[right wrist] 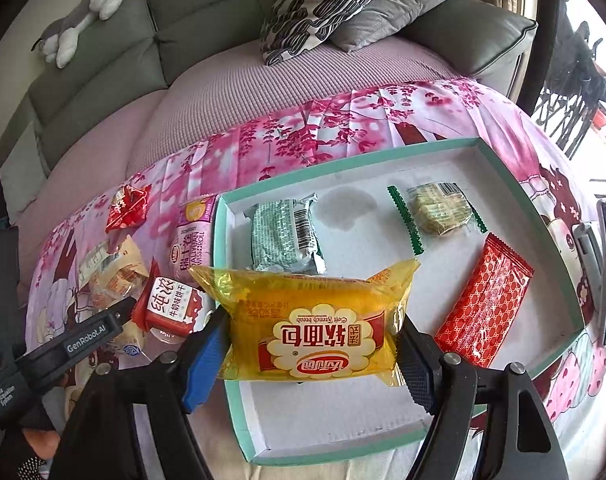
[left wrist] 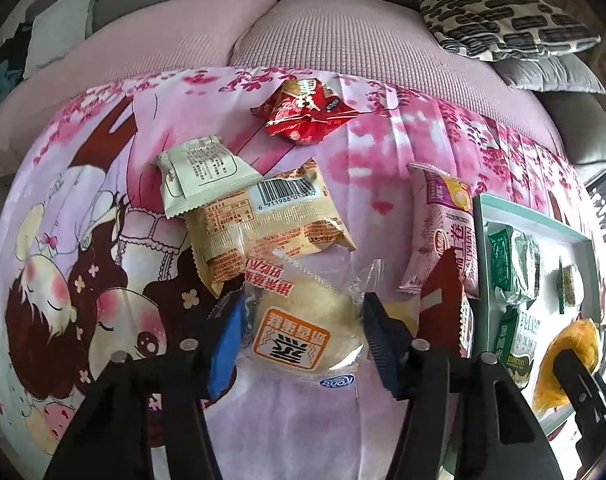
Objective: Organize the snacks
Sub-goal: 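Close the left tool on the clear-wrapped round cake and lift it, then carry the round cake with the left tool while the right tool carries the yellow bread bag to the tray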
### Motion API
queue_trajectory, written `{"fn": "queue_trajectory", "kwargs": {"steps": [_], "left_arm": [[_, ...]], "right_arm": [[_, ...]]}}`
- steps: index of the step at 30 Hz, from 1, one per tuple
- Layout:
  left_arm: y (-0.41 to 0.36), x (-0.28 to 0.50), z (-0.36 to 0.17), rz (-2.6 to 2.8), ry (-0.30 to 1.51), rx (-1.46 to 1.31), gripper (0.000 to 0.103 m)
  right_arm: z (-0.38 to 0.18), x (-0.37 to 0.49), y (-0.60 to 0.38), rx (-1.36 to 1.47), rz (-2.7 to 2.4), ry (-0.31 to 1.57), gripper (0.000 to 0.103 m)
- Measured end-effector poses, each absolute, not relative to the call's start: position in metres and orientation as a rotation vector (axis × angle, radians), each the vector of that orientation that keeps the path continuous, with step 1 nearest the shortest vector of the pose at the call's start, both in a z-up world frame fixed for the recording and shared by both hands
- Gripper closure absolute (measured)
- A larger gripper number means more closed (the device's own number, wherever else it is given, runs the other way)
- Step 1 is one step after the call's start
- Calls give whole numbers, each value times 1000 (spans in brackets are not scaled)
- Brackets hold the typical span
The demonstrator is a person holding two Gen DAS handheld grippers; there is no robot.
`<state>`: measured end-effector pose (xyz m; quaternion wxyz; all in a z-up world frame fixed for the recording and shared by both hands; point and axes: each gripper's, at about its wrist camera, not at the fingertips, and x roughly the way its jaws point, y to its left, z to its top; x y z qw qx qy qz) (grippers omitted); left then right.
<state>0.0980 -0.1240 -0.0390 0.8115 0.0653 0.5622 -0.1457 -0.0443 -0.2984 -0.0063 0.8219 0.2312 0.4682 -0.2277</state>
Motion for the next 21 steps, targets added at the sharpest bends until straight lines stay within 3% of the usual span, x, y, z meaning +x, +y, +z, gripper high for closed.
{"fn": "queue_trajectory", "kwargs": {"steps": [21], "left_arm": [[-121,85,17,-397,1106,64,49]], "right_arm": [[8,-56,-335,531,-572,930,24]]}}
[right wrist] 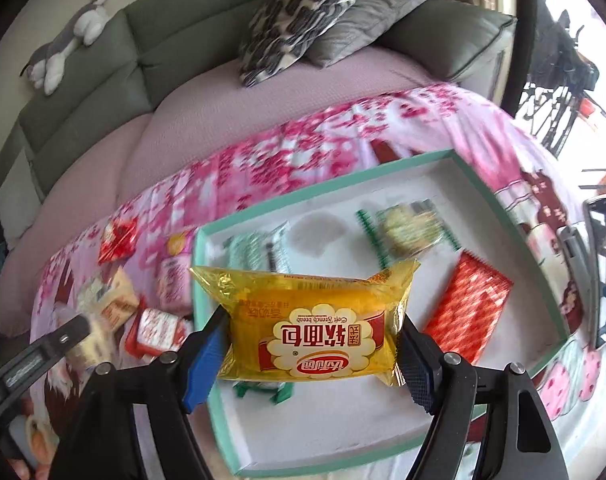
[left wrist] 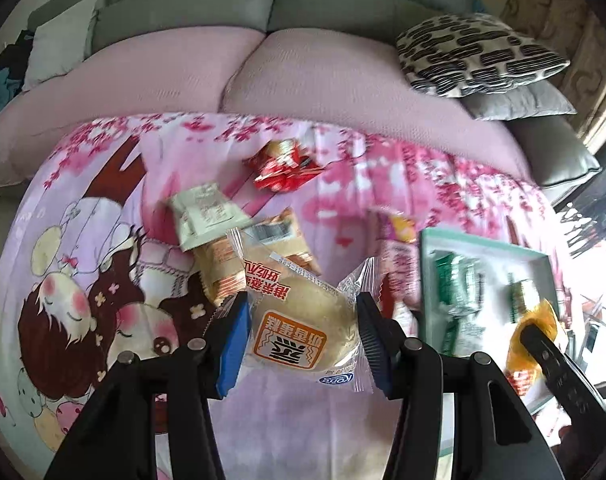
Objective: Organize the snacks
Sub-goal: 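Carry the round cake with the left tool while the right tool carries the yellow bread bag to the tray, then open the left tool over the tray while the right tool releases the yellow bread bag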
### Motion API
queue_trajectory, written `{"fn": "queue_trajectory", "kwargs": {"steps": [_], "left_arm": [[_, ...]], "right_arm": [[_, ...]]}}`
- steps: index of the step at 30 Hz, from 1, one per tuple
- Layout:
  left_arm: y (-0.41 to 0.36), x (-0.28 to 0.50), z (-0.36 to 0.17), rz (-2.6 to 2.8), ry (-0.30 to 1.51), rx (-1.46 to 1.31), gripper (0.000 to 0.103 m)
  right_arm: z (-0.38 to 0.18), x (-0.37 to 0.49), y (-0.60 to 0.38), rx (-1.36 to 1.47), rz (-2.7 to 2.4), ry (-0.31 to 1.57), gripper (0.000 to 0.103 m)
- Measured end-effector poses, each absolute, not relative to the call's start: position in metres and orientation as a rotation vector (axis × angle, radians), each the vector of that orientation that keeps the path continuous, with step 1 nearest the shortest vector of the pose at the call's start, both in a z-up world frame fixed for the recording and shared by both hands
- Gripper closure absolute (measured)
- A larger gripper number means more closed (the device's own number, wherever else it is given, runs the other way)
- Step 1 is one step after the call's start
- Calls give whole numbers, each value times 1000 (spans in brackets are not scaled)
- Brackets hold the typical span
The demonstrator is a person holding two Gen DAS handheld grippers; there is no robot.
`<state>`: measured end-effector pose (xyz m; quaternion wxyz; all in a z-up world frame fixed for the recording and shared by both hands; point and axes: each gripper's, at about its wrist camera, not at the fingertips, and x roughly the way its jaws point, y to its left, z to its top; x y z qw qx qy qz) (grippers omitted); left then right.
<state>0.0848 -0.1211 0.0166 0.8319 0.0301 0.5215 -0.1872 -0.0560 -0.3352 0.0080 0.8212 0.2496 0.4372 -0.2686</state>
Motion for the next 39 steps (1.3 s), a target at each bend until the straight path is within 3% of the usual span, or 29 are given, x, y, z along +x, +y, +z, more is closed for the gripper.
{"fn": "queue_trajectory", "kwargs": {"steps": [11,21,39], "left_arm": [[-210,53,29,-611,1112,158,49],[-292,17,1,-741,1169,269,49],[-323,20,-21,-756,1187,270,48]], "right_arm": [[-6,-89,-396,594,-750,949,24],[-22,-111,-423,650,-810,969,24],[-29,-103,-420,632,-776,991,22]]}}
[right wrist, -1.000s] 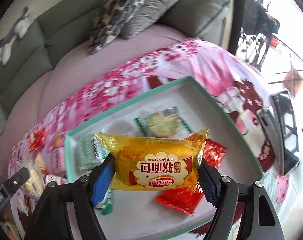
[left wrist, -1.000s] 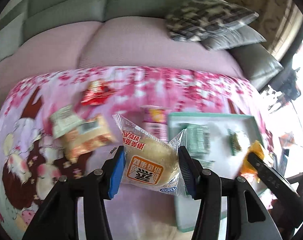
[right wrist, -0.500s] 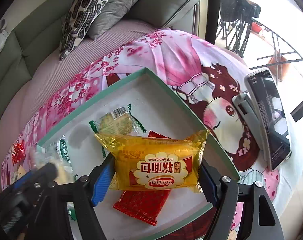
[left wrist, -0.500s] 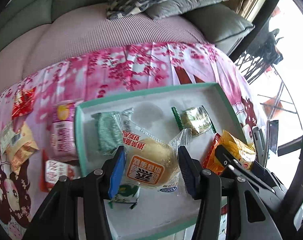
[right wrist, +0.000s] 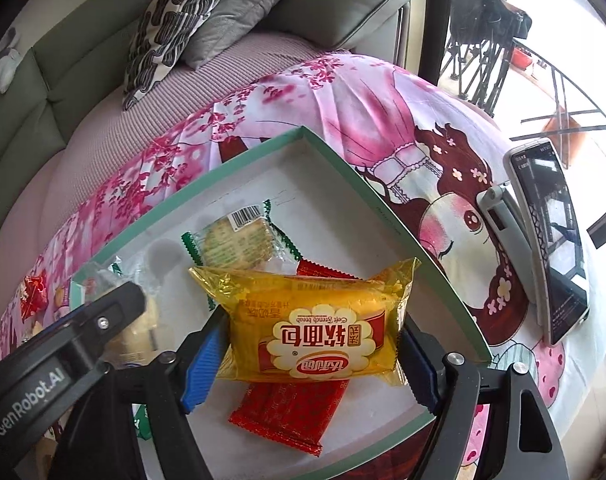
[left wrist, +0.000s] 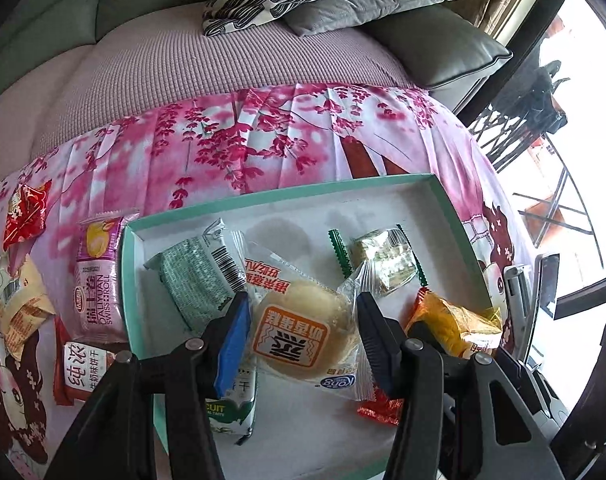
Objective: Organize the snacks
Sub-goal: 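Open the left tool over the tray while the right tool releases the yellow bread bag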
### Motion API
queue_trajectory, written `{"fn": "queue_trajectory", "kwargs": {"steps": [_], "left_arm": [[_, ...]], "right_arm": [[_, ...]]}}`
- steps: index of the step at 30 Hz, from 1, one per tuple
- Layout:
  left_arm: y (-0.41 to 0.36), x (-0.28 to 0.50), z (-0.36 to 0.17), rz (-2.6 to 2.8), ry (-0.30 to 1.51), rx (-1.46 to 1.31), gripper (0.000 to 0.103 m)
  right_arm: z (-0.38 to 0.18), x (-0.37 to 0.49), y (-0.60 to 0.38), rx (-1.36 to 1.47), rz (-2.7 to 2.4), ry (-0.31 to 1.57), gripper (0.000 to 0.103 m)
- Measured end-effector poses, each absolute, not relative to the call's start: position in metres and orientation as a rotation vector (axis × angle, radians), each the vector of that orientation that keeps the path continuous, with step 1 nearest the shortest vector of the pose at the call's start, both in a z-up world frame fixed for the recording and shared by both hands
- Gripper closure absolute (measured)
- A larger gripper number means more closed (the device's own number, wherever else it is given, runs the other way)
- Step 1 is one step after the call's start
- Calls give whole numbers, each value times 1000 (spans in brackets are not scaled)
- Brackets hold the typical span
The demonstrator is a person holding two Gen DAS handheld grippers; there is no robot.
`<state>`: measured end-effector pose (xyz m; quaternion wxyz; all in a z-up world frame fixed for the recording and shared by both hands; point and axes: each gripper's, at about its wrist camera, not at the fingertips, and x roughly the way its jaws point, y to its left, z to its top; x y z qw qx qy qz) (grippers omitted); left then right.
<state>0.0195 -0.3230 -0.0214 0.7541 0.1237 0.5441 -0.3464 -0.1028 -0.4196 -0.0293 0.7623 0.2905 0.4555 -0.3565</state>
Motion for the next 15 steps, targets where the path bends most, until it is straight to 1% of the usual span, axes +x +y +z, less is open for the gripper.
{"fn": "queue_trajectory", "kwargs": {"steps": [2,5,8,9,10,11,14,15], "left_arm": [[-323,18,-20,-771,1190,261,48],[-320,17,-16,-759,1175,261,48],[-311,20,-10,-741,1166,246,47],[-307,22,-8,-731,1166,240,44],[-302,25,-6,-712,1165,232,40],[-297,28,-3,-694,1162,225,39],[-280,38,3,-636,1152,209,37],[-274,42,5,-619,1149,204,34]], "right_arm": [[-29,-102,-419,626,-765,991,21],[-28,-102,-418,638,-738,974,15],[-26,-100,-416,636,-728,966,14],[-26,-99,-415,633,-727,967,12],[-26,-99,-415,632,-723,965,4],[-25,-98,-415,631,-719,961,0],[-24,-96,-412,618,-712,960,0],[-24,-96,-411,616,-708,959,0]]}}
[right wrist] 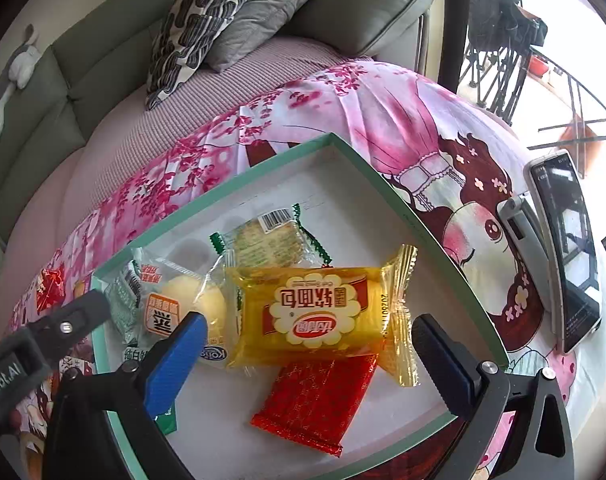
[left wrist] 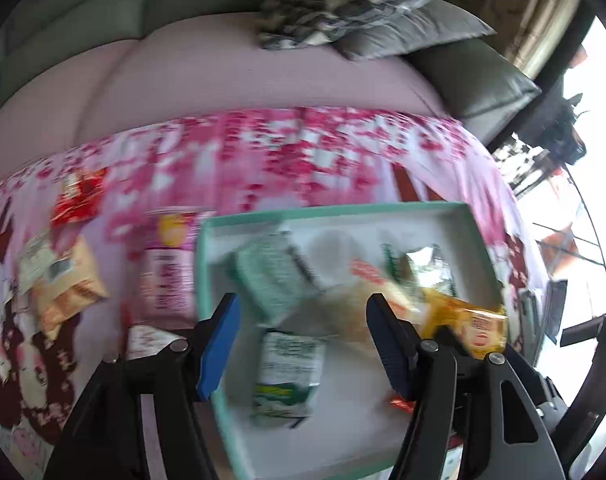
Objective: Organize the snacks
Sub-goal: 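Open the left tool over the tray while the right tool releases the yellow bread bag, then move both tools back over the snack pile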
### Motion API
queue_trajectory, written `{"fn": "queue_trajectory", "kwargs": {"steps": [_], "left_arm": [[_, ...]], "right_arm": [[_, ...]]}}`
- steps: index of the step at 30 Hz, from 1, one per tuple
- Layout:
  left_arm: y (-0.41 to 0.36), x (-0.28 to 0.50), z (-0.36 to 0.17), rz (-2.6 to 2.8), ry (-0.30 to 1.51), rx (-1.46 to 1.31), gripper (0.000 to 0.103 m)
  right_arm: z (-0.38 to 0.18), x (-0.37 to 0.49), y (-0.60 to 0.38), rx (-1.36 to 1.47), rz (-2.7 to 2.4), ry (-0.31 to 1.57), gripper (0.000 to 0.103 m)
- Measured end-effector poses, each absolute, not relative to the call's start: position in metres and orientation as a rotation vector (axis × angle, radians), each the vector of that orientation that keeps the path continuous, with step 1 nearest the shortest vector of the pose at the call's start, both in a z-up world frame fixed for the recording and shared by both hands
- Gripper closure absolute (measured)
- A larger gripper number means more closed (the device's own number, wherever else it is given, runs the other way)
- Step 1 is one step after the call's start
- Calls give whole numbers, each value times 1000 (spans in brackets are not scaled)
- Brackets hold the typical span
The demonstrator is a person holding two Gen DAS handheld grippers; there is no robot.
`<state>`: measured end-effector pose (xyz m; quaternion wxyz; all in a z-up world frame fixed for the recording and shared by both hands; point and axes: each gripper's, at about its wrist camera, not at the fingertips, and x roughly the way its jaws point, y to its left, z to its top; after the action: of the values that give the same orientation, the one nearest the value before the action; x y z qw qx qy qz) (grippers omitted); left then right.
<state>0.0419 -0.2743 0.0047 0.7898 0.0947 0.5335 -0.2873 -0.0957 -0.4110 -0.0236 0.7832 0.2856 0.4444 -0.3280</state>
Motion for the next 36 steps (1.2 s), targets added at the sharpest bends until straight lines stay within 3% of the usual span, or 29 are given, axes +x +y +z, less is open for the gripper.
{"fn": "queue_trajectory", "kwargs": {"steps": [3,9,36], "left_arm": [[-257,51,8,-569,1134,191,25],[-225,58,4,-503,1080,208,20],[-115,74,8,-384,1045,131,19]], "right_arm": [[-22,-93,-407,602,-701,961,0],[-20,-85,-397,554,-688,980,0],[-1,-70,-370,536,-626,925,0]]}}
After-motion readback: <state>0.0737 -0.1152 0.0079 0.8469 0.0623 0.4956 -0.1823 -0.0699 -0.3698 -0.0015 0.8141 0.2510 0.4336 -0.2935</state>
